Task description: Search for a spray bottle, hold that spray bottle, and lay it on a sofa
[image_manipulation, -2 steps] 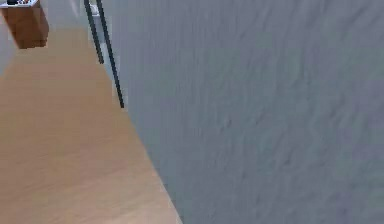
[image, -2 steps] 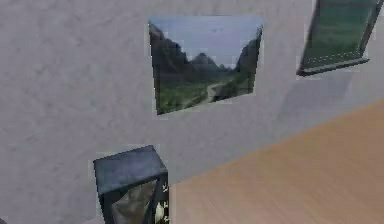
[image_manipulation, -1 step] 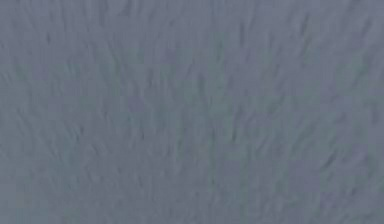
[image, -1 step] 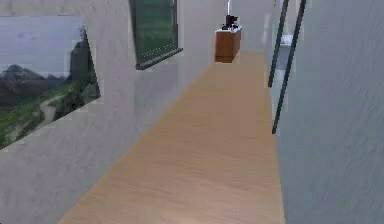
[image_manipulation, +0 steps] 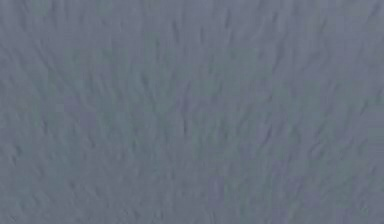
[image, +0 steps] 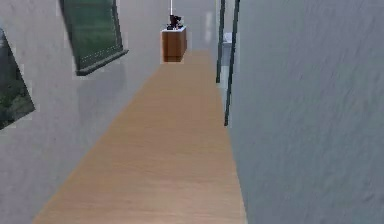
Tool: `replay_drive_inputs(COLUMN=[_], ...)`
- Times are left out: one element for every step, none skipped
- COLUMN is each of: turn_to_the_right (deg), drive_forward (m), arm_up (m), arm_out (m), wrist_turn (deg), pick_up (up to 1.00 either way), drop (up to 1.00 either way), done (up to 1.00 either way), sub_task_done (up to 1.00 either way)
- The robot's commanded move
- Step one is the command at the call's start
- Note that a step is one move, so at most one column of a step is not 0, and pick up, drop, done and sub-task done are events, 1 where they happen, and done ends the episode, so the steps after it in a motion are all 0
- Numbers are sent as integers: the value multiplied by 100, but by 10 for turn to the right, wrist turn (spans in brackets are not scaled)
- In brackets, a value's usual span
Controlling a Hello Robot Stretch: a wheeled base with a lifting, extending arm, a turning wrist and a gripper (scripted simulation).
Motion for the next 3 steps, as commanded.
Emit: replay_drive_inputs(turn_to_the_right=[0,0,0], drive_forward=[100,100,100], arm_up=[0,0,0], arm_out=[0,0,0], wrist_turn=[0,0,0], pick_up=[0,0,0], drop=[0,0,0], done=[0,0,0], sub_task_done=[0,0,0])
